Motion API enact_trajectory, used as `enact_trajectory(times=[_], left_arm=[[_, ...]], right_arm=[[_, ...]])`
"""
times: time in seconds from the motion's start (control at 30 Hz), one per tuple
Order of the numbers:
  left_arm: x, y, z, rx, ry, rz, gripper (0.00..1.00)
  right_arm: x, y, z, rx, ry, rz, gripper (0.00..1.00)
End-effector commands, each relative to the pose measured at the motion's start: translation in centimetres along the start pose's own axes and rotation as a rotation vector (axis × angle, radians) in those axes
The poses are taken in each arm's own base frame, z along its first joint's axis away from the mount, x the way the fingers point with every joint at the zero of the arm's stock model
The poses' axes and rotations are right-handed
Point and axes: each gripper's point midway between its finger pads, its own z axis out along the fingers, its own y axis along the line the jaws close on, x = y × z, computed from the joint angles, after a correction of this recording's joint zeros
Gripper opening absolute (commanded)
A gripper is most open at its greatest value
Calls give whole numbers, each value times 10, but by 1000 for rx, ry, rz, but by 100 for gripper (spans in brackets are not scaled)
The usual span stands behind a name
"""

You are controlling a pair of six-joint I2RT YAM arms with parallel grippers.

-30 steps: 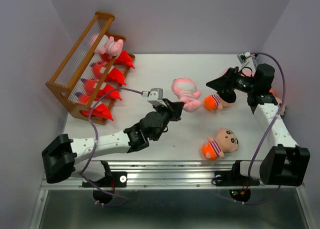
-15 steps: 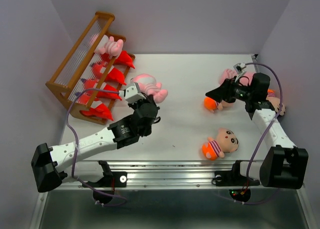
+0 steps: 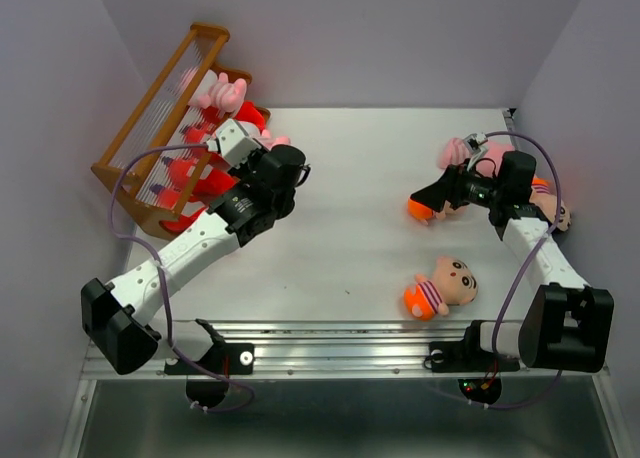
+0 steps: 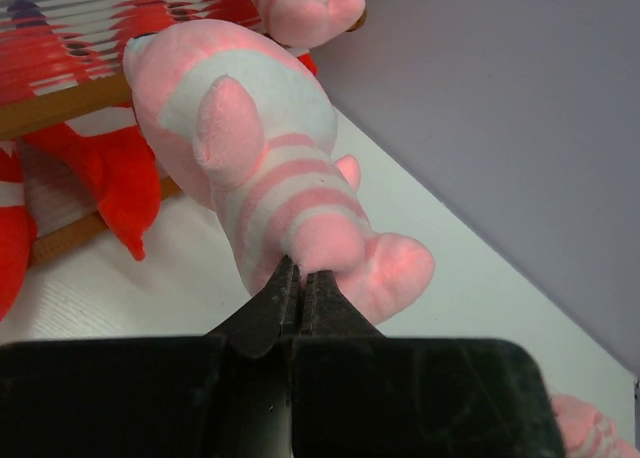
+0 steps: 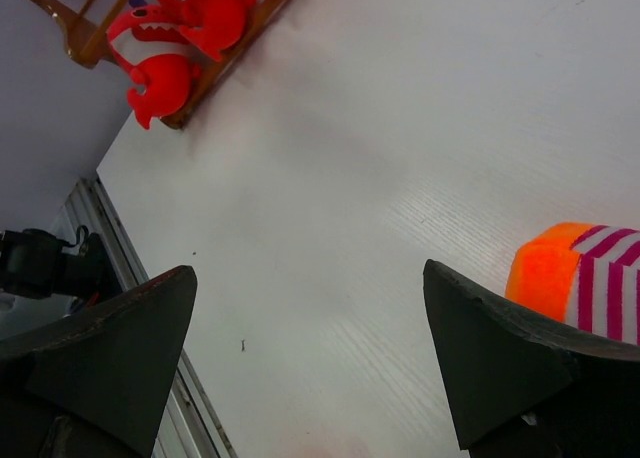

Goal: Place and organize the stuffed toys onto the shelf
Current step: Pass the stuffed toy from the right arm to the left, then place the stuffed toy onto shelf

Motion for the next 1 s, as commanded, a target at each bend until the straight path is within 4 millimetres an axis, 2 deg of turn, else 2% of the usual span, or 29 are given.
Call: enact_trajectory(times=[0.0,0.17,0.6,0.77,0.97], left_arm=[[-35,7,18,-64,-69,-67,0],[-49,16,38,-96,-91,-79,0],[-69,48,68,-173,-135,-115,0],[-68,55,85,-165,-128,-128,0],[-57,60,105,-169,-94,-126,0]], right_arm=[[-8,8,-4,-26,-26,-70,100],[-7,6,-3,-24,-22,-64,100],[-8,4,-5,-19,-25,-61,100],[-8,5,-5,-21,-26,-61,100],[-9,6,-5,-21,-27,-64,100]])
